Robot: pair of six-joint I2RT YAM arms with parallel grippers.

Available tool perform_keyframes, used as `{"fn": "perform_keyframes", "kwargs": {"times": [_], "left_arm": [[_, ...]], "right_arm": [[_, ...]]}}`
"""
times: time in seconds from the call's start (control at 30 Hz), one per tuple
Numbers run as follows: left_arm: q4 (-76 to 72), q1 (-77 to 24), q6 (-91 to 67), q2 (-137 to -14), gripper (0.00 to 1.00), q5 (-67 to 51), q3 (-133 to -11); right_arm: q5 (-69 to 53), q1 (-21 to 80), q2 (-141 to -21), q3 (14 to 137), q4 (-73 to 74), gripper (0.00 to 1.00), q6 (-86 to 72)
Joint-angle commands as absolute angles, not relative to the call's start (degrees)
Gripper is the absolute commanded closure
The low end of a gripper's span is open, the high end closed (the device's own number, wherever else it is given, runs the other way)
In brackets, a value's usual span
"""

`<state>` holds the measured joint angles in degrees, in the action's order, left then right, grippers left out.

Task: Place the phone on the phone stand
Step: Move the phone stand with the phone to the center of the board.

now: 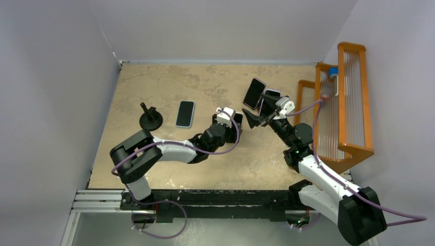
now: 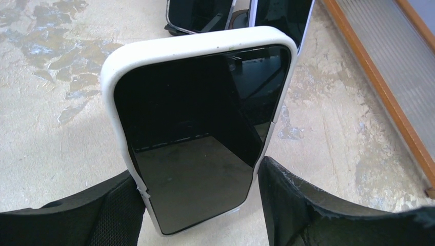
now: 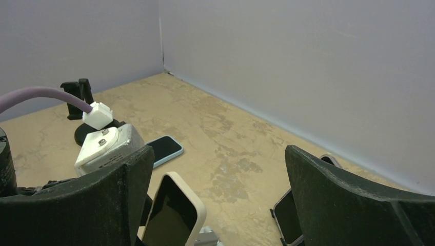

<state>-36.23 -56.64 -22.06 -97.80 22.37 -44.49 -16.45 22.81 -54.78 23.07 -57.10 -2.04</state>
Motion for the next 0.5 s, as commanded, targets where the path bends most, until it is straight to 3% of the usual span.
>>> {"fn": "perform_keyframes", "kwargs": {"times": [0.0,0.47], "left_arm": [[-42.2,-57.2,-23.9,-97.0,0.48,23.3,-45.5],[-45.3,-57.4,-25.2,-101.0,0.49,25.0,-43.7]], "right_arm": [[-17.9,22.7,-54.2,22.6,-60.0,0.01,-1.0],[-18.1,22.7,-54.7,22.4,-60.0,0.01,-0.4]]}}
